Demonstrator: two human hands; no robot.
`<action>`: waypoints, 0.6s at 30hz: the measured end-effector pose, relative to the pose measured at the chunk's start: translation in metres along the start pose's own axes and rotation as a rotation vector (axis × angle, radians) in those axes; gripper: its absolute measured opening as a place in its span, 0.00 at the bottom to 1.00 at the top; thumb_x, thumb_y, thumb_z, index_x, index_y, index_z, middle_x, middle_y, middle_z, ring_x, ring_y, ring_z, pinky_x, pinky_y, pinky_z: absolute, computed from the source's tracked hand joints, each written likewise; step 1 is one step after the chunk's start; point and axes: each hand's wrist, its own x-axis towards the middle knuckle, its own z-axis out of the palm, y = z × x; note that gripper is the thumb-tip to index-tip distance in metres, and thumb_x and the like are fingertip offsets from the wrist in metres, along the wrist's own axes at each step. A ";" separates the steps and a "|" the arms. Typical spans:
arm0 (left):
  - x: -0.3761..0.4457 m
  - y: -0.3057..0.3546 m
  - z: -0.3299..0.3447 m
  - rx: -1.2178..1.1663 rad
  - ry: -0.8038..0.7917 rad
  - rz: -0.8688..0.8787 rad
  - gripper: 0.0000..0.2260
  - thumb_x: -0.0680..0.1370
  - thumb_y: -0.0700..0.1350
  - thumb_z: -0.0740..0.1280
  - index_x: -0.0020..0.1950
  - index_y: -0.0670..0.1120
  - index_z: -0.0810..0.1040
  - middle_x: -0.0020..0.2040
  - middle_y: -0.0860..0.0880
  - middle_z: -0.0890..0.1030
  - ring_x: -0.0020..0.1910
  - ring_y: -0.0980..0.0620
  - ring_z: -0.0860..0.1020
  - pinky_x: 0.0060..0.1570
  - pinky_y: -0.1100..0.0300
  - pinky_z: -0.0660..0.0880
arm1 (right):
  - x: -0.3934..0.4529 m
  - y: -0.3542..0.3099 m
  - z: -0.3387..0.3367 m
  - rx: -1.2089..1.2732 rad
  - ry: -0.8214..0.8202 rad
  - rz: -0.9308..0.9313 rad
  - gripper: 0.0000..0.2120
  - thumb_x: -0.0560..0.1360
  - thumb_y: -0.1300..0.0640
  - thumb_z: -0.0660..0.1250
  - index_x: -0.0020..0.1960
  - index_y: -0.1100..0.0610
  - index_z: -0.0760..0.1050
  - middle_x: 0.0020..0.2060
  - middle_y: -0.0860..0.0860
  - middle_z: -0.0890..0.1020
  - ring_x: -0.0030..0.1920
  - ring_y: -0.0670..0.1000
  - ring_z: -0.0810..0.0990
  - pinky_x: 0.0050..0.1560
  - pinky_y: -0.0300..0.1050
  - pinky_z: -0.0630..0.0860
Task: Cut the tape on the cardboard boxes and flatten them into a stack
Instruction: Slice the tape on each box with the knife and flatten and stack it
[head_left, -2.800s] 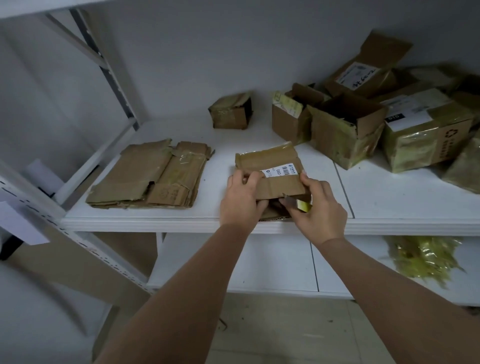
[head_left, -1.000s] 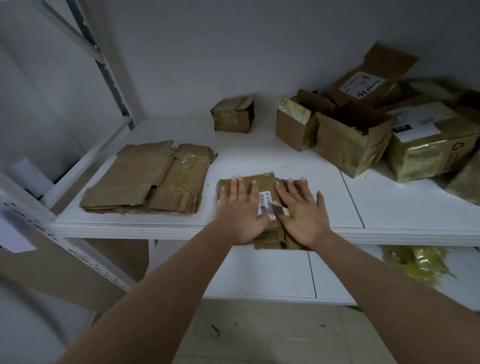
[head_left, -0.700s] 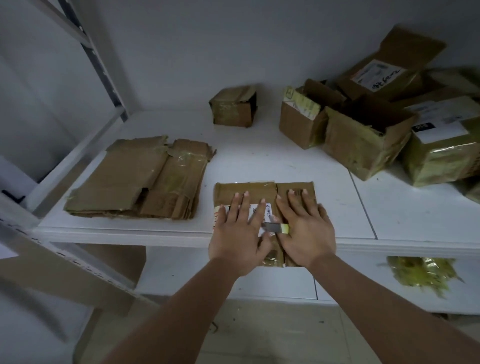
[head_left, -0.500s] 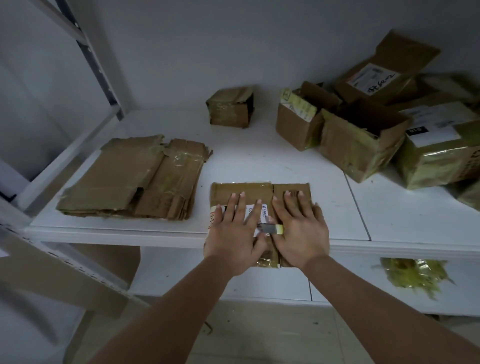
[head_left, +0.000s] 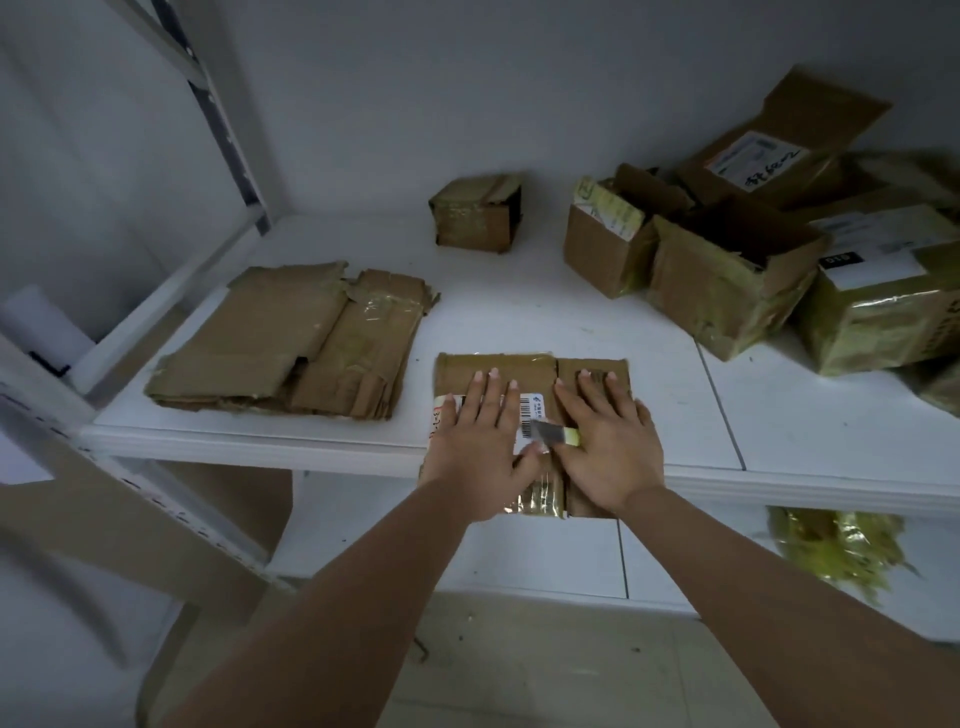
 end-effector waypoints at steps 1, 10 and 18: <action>0.000 -0.002 -0.006 -0.049 -0.008 0.005 0.34 0.80 0.63 0.44 0.78 0.45 0.38 0.79 0.44 0.38 0.77 0.47 0.36 0.74 0.46 0.40 | 0.001 0.001 -0.007 0.123 -0.010 0.010 0.27 0.79 0.40 0.51 0.76 0.44 0.53 0.77 0.47 0.53 0.77 0.52 0.45 0.75 0.53 0.48; -0.028 0.000 -0.031 -0.159 0.263 -0.251 0.37 0.77 0.67 0.52 0.78 0.45 0.50 0.78 0.44 0.54 0.77 0.44 0.52 0.73 0.44 0.55 | -0.028 0.017 -0.023 0.246 0.319 0.294 0.17 0.80 0.56 0.56 0.68 0.53 0.69 0.63 0.53 0.77 0.67 0.59 0.64 0.60 0.53 0.68; -0.026 0.009 -0.027 -0.428 0.170 -0.538 0.39 0.72 0.71 0.58 0.75 0.49 0.56 0.64 0.42 0.73 0.65 0.40 0.70 0.62 0.41 0.70 | -0.025 0.008 -0.027 0.222 0.229 0.386 0.15 0.81 0.53 0.53 0.64 0.57 0.67 0.60 0.58 0.76 0.60 0.61 0.69 0.56 0.53 0.66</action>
